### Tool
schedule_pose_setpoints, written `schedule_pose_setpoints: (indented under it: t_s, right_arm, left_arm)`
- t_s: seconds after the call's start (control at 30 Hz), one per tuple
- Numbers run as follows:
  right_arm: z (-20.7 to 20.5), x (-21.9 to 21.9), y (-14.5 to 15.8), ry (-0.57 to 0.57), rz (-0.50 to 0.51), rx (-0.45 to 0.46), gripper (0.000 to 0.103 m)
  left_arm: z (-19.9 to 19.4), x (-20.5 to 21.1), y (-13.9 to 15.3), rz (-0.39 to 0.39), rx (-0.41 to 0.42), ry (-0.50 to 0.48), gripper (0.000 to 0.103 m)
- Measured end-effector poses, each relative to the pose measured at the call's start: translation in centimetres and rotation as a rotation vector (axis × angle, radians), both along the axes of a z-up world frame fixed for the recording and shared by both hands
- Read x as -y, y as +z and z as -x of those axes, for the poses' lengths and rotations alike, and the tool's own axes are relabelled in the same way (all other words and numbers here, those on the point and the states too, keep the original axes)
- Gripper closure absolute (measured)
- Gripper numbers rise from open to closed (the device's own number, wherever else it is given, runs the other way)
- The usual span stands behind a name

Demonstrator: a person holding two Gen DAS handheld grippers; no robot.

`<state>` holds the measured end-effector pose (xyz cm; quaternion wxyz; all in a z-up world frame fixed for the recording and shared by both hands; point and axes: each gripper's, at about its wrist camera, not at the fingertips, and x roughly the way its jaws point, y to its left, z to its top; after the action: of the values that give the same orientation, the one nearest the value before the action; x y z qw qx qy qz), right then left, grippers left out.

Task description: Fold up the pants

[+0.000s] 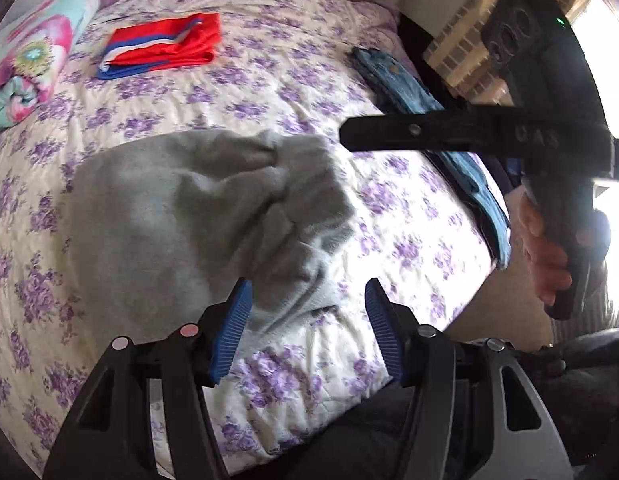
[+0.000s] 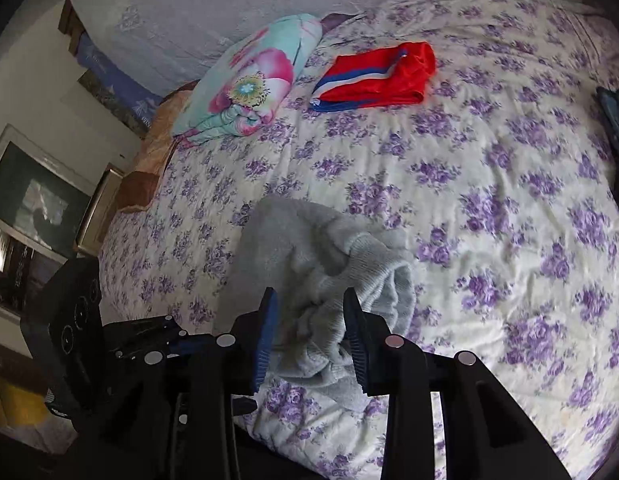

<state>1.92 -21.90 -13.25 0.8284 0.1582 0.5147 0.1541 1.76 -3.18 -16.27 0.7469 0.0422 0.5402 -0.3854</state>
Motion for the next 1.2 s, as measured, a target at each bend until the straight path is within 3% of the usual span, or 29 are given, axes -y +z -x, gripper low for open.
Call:
schedule_pose_setpoints:
  t_s: [0.07, 0.13, 0.2, 0.23, 0.3, 0.37, 0.5, 0.63, 0.77, 0.83, 0.97, 1.1, 1.2]
  right_arm:
    - [-1.1, -1.3, -1.3, 0.038, 0.062, -0.02, 0.069]
    - [-1.5, -2.0, -3.7, 0.049, 0.216, -0.071, 0.089]
    - [-1.2, -1.8, -6.6, 0.026, 0.351, -0.148, 0.089]
    - [-1.0, -1.5, -8.3, 0.018, 0.368, -0.186, 0.089]
    - [-0.7, -1.1, -10.8, 0.014, 0.376, -0.22, 0.088]
    - [-0.8, -1.1, -10.5, 0.029, 0.371, -0.205, 0.088]
    - [-2.3, -1.0, -7.0, 0.085, 0.353, -0.245, 0.086]
    - [-5.3, -2.2, -2.0, 0.132, 0.292, -0.157, 0.061]
    - [-10.8, -7.4, -0.7, 0.254, 0.287, -0.063, 0.061]
    - [-14.0, -10.8, -1.4, 0.311, 0.261, -0.046, 0.061]
    - [-19.2, -17.1, -5.8, 0.443, 0.308, -0.137, 0.061]
    - [-20.7, -19.0, -8.8, 0.471, 0.372, -0.19, 0.061]
    - [-21.2, -18.9, -9.8, 0.473, 0.388, -0.231, 0.06]
  left_arm:
    - [-2.0, -0.6, -0.8, -0.01, -0.021, 0.082, 0.047]
    - [-3.5, -1.0, -1.6, 0.017, -0.048, 0.134, 0.049]
    - [-4.6, -0.4, -3.1, -0.002, -0.054, 0.142, 0.049]
    - [-4.9, 0.2, -4.4, -0.056, -0.057, 0.145, 0.05]
    - [-5.1, 0.7, -7.6, -0.134, -0.104, 0.146, 0.051]
    - [-4.6, 0.9, -8.2, -0.157, -0.058, 0.156, 0.051]
    - [-3.1, -0.2, -5.9, -0.143, -0.05, 0.146, 0.051]
    - [-0.4, -2.4, -3.8, -0.067, -0.027, 0.178, 0.051]
    - [0.6, -2.5, -4.9, -0.069, -0.051, 0.201, 0.051]
    - [1.0, -1.6, -5.5, -0.121, -0.031, 0.185, 0.051]
    - [1.9, -0.6, -5.5, -0.206, 0.045, 0.152, 0.051]
    - [2.1, -1.8, -5.1, -0.236, 0.077, 0.17, 0.051]
    - [1.8, -3.7, -5.2, -0.211, 0.065, 0.216, 0.051]
